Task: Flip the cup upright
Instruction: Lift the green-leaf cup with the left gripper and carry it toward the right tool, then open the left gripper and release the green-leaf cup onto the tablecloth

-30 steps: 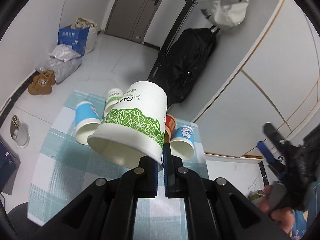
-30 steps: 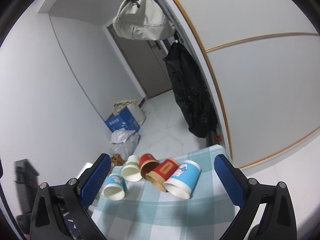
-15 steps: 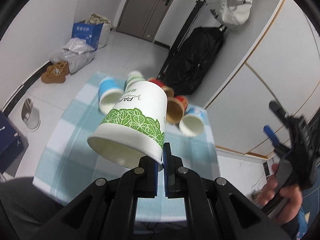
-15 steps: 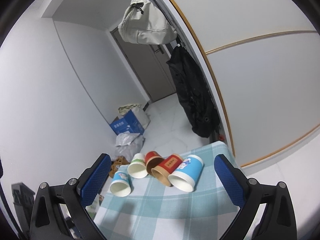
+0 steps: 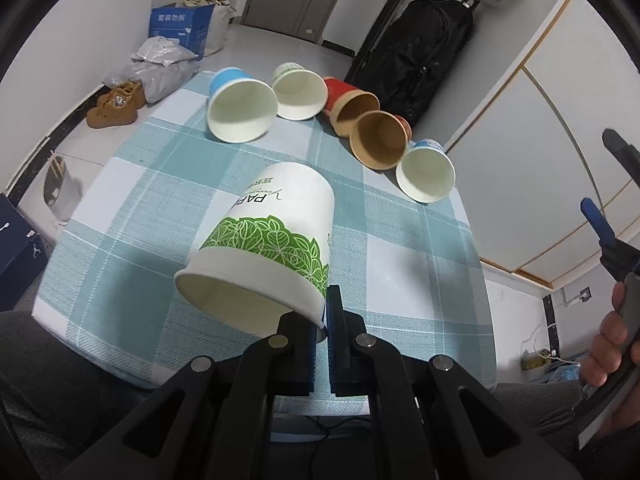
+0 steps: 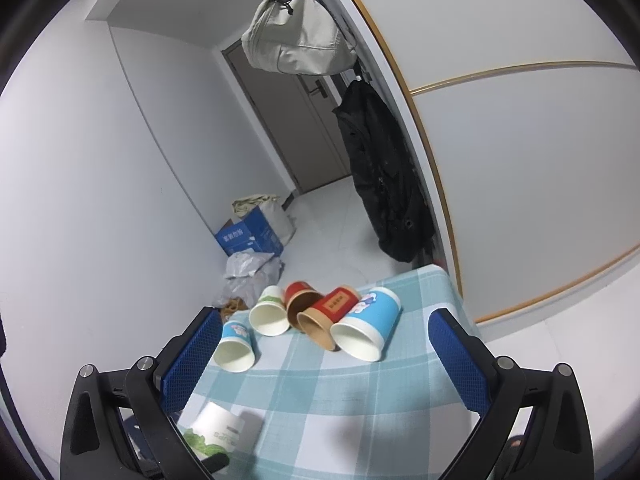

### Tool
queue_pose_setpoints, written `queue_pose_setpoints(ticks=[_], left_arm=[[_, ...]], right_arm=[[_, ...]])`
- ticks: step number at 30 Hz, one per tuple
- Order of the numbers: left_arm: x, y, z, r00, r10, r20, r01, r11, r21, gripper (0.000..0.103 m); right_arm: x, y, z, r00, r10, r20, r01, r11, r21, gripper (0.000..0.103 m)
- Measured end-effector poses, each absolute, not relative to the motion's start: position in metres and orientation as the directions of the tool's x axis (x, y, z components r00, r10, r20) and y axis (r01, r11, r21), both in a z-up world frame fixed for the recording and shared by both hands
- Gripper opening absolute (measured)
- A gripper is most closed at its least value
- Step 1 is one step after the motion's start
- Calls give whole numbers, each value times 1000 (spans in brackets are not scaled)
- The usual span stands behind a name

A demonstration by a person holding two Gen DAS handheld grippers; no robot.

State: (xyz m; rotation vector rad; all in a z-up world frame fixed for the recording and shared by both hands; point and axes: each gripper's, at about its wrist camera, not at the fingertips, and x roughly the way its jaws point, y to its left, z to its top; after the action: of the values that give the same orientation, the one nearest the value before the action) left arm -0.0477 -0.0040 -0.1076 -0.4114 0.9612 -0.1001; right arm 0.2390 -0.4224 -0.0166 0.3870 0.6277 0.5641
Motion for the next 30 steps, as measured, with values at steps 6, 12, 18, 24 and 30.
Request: queue_pose_setpoints(ticks=[6,12,18,24,30], left_arm=[[-54,-10,-116,566,-277,-776,-67,923,-378,1],[-52,-13,-128,538,-313,-782,-68,909,-410,1],[-52,-13,-128,521,-363,-773,-58,888,-456,3],[-52,-22,-127,488,-378,-787,-31,894,-448,22],[-54,-22,-122,486,-359,-797,-38,902,-430,48]], right_arm=[[238,-418,-17,663,593,-457,-378,792,480,103],[237,-417,-17,664,589,-461,-379,796,471,103],[238,-417,-18,664,586,-464,-376,798,471,103],[237,-416,-18,669,586,-457,-380,798,467,103],[237,-417,-18,672,585,-454,-378,798,469,103]])
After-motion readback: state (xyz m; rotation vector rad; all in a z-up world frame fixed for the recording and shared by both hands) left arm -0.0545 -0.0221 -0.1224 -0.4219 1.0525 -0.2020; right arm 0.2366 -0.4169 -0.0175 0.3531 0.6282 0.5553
